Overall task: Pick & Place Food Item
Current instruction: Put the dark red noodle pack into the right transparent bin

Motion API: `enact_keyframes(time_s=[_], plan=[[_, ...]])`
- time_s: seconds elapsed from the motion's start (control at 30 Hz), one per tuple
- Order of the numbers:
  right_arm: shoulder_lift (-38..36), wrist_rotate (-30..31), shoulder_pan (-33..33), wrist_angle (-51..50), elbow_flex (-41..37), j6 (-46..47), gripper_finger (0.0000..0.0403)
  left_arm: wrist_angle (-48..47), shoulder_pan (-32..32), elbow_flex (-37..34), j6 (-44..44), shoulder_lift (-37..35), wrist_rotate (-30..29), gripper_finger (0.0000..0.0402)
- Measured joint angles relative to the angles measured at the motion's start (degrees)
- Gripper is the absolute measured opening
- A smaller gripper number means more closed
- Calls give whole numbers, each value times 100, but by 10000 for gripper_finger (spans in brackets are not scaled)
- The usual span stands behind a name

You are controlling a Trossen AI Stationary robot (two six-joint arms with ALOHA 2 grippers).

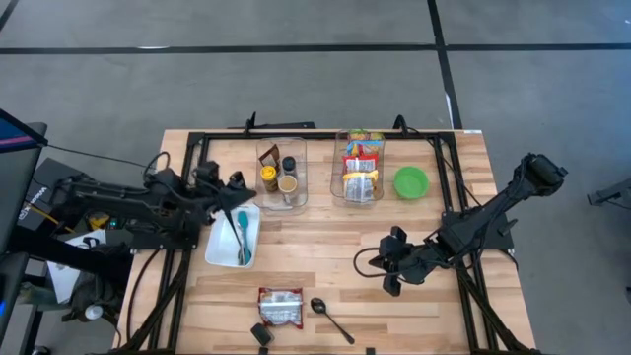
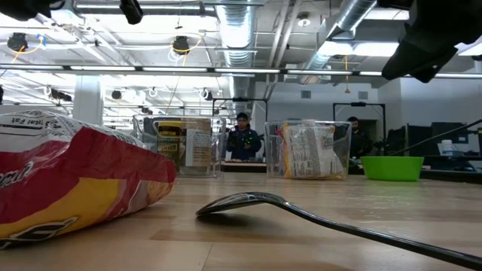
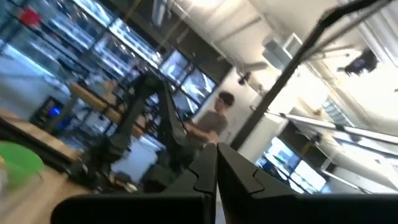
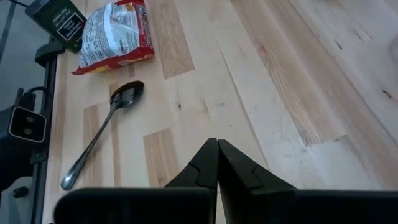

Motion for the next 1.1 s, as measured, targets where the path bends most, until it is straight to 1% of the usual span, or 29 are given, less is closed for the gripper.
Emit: enact_keyframes(time_s=[0.17, 0.3, 0.43, 0.63, 0.8, 0.93, 1.0, 1.1], plan=[[0, 0, 0, -15, 1, -44, 0, 468, -526, 2, -37, 757, 5, 4], [0, 0, 0, -17, 2, -54, 0, 516, -929, 2, -335, 1337, 3, 4], [0, 0, 0, -17, 2, -54, 0, 513, -1346, 2, -933, 1957, -31, 4], [0, 15, 0, -17, 2, -54, 0, 520, -1936, 2, -2004, 2714, -607, 1], [0, 15, 0, -15, 2, -52, 0, 527, -2399, 2, -2564, 3030, -869, 0], [0, 15, 0, -14, 2, -53, 0, 474, -2757, 62, -2701, 3099, -1301, 0], [0, 17, 0, -13, 2, -54, 0, 297, -2921, 208, -2700, 3097, -1578, 0], [0, 148, 0, -13, 2, -52, 0, -223, -3139, 511, -2596, 3095, -1952, 0]])
